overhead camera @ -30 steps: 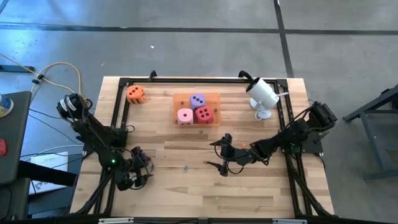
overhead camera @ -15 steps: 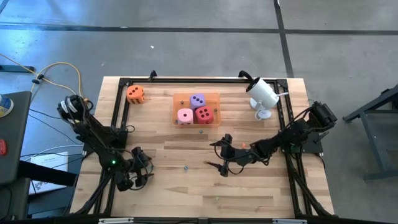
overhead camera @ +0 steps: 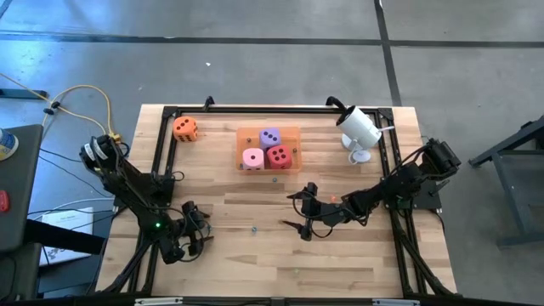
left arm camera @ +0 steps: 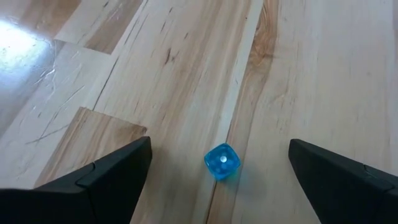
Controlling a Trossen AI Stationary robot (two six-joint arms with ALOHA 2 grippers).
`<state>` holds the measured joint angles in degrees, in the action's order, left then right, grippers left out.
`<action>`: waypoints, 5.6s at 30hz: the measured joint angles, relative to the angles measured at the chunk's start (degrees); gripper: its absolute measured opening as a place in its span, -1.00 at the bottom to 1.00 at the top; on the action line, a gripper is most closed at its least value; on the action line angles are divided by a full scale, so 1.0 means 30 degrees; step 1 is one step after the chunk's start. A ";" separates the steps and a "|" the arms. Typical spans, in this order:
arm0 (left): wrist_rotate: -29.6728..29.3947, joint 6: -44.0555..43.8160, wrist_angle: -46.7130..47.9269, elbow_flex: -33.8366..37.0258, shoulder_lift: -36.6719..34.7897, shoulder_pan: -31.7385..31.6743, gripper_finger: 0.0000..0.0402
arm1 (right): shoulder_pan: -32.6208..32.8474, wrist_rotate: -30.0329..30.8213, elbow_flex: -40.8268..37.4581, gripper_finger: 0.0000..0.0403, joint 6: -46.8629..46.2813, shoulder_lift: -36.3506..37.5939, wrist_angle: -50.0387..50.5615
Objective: Pick & Place Dice
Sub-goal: Put the small light blue dice in the orange bin
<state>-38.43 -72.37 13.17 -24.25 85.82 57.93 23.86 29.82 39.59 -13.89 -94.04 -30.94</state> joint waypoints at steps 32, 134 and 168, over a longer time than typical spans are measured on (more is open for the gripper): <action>0.0494 -0.2136 0.1118 0.0000 -0.0503 0.1322 -0.06 | 0.0000 0.0000 0.0000 0.95 -0.0007 0.0000 0.0131; 0.8002 1.9236 -1.0691 -0.3468 -0.1305 -2.6652 -0.83 | -0.0240 -0.0499 0.0000 0.95 -0.0354 -0.0007 0.0248; 1.0817 1.8247 -1.2032 -0.3475 -0.0402 -2.6502 -0.26 | -0.0240 -0.0503 0.0000 0.95 -0.0357 -0.0007 0.0240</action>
<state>-5.98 -17.63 -22.93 -34.68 84.62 -21.57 23.14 28.32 39.59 -14.96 -94.06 -30.22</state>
